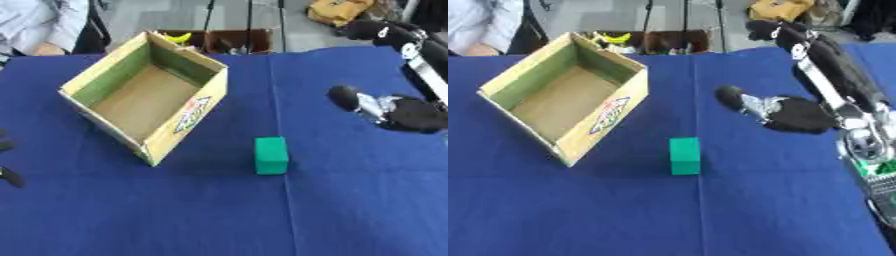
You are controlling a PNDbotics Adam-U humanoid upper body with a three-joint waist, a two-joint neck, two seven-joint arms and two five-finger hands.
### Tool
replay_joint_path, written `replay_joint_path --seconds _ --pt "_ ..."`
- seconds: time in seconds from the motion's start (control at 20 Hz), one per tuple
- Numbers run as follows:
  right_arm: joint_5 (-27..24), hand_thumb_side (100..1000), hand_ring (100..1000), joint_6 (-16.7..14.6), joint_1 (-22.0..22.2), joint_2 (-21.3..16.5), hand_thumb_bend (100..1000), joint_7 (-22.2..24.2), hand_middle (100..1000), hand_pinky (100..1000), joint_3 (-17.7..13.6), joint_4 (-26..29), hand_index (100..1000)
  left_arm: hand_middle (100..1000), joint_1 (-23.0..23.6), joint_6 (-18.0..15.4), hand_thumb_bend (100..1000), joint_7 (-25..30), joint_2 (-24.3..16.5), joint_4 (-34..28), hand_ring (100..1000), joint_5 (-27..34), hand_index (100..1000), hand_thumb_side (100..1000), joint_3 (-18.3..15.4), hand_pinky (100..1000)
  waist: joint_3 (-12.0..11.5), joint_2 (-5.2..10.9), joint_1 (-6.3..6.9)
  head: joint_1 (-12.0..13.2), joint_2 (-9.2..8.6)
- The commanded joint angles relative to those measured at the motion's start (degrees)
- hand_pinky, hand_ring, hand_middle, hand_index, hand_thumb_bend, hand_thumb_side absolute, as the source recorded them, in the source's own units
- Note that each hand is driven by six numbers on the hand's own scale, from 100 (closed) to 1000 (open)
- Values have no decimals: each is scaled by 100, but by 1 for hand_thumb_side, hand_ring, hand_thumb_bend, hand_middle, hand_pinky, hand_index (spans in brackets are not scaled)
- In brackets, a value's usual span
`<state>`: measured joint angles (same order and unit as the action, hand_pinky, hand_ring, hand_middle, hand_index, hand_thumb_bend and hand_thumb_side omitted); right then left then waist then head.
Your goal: Pick up objects on the table and place them in the box.
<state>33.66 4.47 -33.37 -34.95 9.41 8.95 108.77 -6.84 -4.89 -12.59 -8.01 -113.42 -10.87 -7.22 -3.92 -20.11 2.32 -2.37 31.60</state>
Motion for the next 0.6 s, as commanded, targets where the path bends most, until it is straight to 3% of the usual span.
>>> replay_joint_path --seconds 0.05,0.15,0.35,0.6 --pt "145 889 896 -47 -145 -38 685 284 818 868 77 -188 975 707 -4 0 148 18 -78 -69 709 19 888 952 19 311 -14 133 -14 -23 -79" --pt "210 877 906 -87 -202 -10 665 463 834 872 169 -365 978 707 -4 1 147 17 -80 -66 709 22 888 952 21 311 -20 130 -16 -29 -80" --pt "382 729 902 -124 -353 79 632 824 837 864 338 -677 979 707 -8 1 147 29 -79 -62 709 28 888 951 31 310 -26 124 -21 -42 -76" --pt "635 645 888 -79 -541 236 617 1288 839 840 586 -990 983 707 -10 2 146 36 -80 -51 709 36 888 950 38 310 -39 125 -27 -59 -68"
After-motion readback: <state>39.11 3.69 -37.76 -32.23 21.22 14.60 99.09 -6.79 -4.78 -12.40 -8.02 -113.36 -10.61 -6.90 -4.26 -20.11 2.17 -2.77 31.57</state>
